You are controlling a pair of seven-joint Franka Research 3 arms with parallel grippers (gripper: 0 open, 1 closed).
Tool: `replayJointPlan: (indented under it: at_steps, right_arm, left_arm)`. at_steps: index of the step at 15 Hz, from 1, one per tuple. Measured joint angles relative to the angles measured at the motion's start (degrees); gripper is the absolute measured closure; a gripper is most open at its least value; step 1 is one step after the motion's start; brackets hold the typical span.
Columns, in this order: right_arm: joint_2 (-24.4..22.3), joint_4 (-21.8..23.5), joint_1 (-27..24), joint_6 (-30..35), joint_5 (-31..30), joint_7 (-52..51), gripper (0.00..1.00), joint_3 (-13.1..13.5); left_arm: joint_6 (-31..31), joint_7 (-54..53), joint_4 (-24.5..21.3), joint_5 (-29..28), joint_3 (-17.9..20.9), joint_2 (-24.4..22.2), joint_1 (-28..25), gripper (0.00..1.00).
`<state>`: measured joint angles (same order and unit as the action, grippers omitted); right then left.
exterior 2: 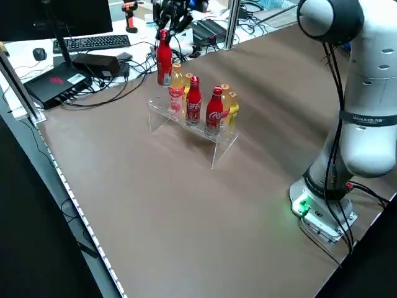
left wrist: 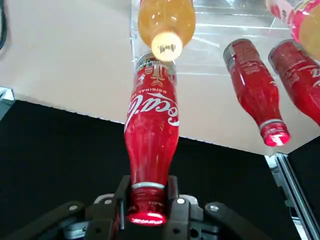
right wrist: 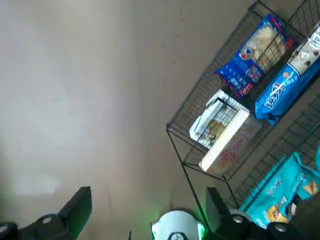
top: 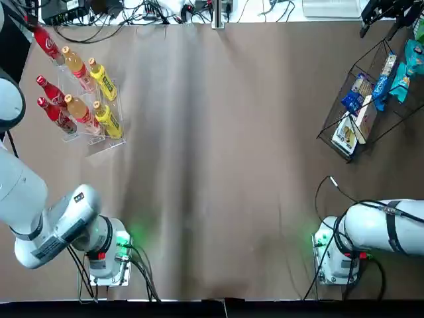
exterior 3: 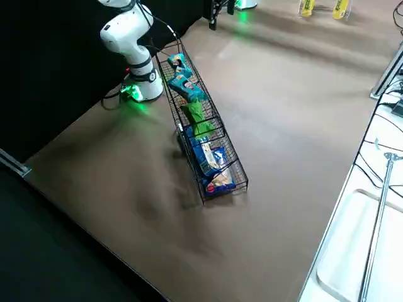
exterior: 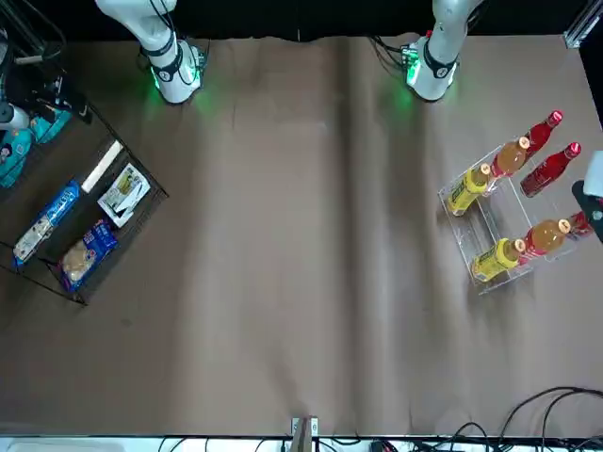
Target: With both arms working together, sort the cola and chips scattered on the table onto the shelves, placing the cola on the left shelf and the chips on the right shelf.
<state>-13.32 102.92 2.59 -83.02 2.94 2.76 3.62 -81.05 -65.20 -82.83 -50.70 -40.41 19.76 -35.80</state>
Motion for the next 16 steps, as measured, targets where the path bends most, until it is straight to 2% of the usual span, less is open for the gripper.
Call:
replayJointPlan:
  at_steps: [5,12,16]
  right_arm:
    - [0.0,-1.1,0.0,-2.0,-1.1,-0.1,0.00,0.0]
    - [0.0,-1.1,0.2,-3.1,-3.3,-0.2,0.00,-0.2]
    - [0.1,-1.1,0.3,-3.8,-3.3,-0.2,0.00,-0.3]
  left_arm:
    - [-0.2,0.2,-1.0,-3.2,0.0,4.1,-0.3,0.68]
    - [-0.2,0.9,-5.5,-3.3,0.1,4.4,-1.5,0.68]
    - [-0.4,0.9,-6.2,-3.3,0.1,4.4,-2.3,0.68]
